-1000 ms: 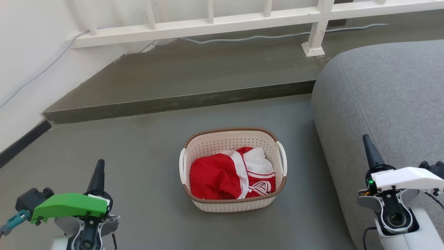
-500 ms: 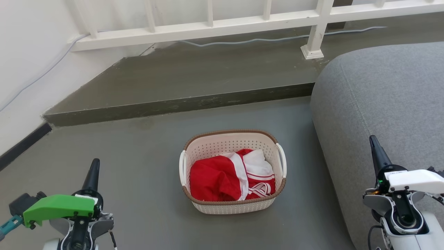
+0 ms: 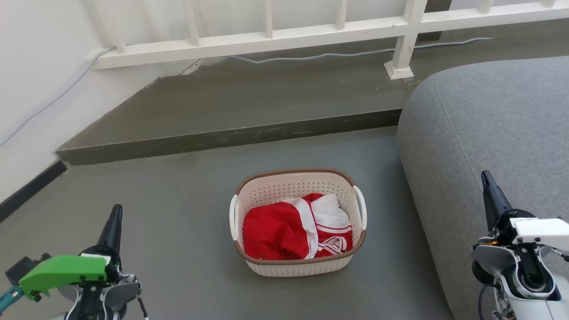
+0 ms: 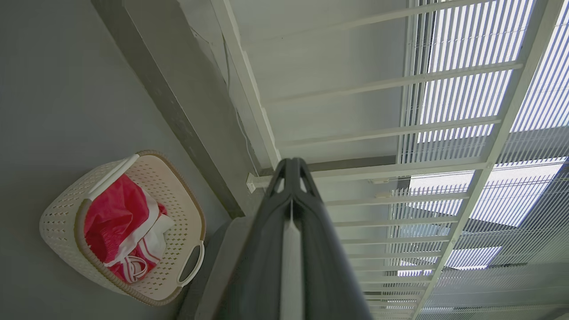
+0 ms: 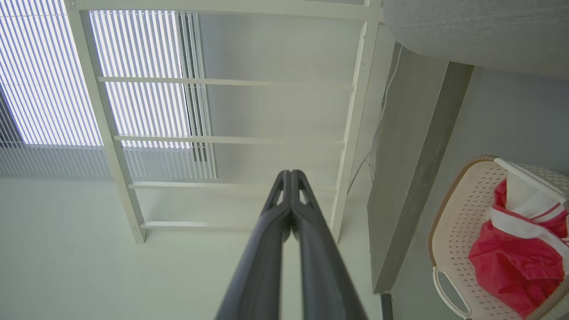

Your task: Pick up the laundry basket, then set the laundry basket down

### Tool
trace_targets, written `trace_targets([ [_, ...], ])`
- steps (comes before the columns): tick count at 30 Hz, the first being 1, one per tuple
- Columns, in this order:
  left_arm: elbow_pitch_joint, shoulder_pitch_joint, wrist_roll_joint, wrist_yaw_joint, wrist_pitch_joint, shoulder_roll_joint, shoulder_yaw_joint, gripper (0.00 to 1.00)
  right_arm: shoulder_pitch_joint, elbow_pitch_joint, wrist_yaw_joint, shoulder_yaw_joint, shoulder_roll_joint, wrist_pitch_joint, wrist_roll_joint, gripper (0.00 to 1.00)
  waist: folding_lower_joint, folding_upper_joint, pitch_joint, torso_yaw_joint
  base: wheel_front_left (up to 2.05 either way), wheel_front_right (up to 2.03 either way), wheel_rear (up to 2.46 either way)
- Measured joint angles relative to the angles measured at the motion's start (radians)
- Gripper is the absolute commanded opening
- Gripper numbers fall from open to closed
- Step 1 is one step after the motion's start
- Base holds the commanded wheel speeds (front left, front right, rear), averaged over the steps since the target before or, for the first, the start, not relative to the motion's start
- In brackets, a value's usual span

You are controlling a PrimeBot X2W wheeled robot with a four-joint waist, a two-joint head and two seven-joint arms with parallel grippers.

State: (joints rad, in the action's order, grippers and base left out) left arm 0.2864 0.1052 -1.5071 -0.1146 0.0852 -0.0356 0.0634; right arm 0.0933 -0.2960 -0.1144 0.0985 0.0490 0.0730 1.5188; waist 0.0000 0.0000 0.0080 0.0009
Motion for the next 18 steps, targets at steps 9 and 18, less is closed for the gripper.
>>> trace_targets([
  [9,-0.005,-0.006,-0.093,-0.009,0.026,0.001,0.018,0.0,-0.001,0.01,-0.003,0.025,-0.001,0.026,0.087,0.0,0.0,0.0,-0.005,-0.001,0.0,0.0,0.0],
  [18,-0.005,-0.006,-0.093,-0.009,0.026,0.001,0.021,0.0,-0.001,0.011,-0.003,0.025,-0.003,0.026,0.091,0.0,0.0,0.0,-0.005,-0.001,0.0,0.0,0.0],
])
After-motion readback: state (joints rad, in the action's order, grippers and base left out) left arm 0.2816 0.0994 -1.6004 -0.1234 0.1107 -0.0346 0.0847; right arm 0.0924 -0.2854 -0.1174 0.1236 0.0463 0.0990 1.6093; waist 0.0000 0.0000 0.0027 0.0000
